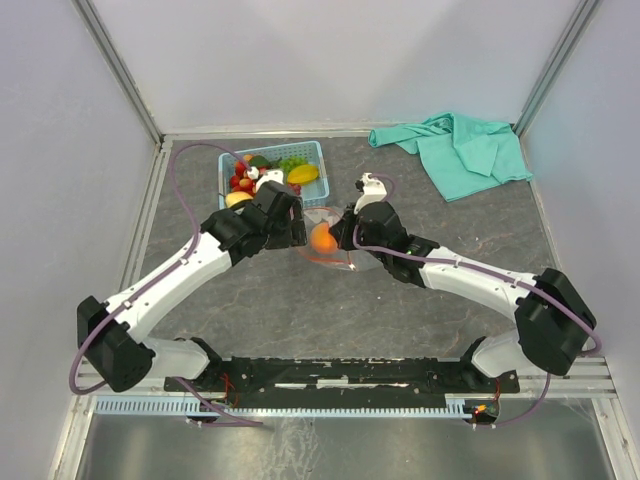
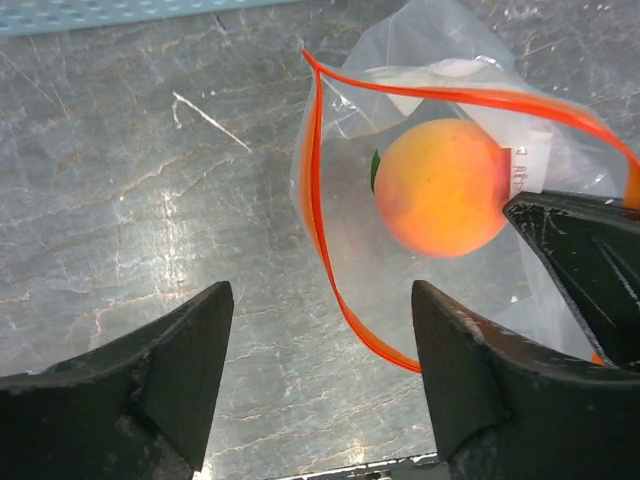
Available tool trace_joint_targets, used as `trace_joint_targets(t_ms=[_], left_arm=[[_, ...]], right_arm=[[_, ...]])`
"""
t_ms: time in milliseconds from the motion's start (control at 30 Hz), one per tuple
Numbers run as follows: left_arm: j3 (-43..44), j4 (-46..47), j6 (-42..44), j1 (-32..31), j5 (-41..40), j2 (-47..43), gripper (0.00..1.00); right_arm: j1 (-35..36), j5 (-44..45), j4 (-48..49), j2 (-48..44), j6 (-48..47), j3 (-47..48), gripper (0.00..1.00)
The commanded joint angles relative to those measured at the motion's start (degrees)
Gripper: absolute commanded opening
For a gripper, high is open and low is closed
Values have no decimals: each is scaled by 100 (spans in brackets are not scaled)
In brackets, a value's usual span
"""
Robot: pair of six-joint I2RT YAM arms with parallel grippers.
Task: Place the food in the zip-top bag and seal the zipper
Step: Place the fake fruit in the zipper food storage bag.
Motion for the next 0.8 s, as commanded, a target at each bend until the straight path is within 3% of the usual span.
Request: trace_joint_targets(t_ms=[0, 100, 233, 367, 767], left_arm=[[-173, 285, -139, -2, -4, 146, 72], [-269, 477, -73, -2, 80, 300, 55], [-294, 588, 61, -3, -5, 478, 42], [-78, 584, 189, -9, 142, 504, 10], [1445, 96, 408, -20, 893, 213, 3]], right_arm=[[-29, -81, 260, -7, -7, 178, 2], [-29, -86, 187, -28, -36, 200, 2], [-31, -15, -126, -97, -226, 335, 2], [-29, 92, -689, -189, -491, 610, 2], [-27, 963, -3454, -373, -2028, 2236, 3]])
